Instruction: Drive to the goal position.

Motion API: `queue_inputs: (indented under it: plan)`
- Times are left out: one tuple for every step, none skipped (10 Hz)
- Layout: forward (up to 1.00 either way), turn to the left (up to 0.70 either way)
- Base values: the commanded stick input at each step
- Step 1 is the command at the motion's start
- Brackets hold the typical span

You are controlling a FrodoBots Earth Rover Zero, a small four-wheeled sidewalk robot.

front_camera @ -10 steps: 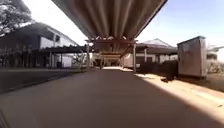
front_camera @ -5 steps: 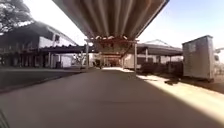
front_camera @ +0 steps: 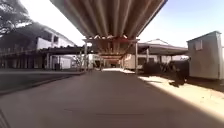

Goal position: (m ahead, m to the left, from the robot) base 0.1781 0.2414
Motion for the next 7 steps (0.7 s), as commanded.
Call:
queue_inputs:
  plan:
    - [0.7,0.0]
    - [0.7,0.0]
    - [0.7,0.0]
    - [0.7,0.0]
    - [0.7,0.0]
    - [0.7,0.0]
    - [0.7,0.0]
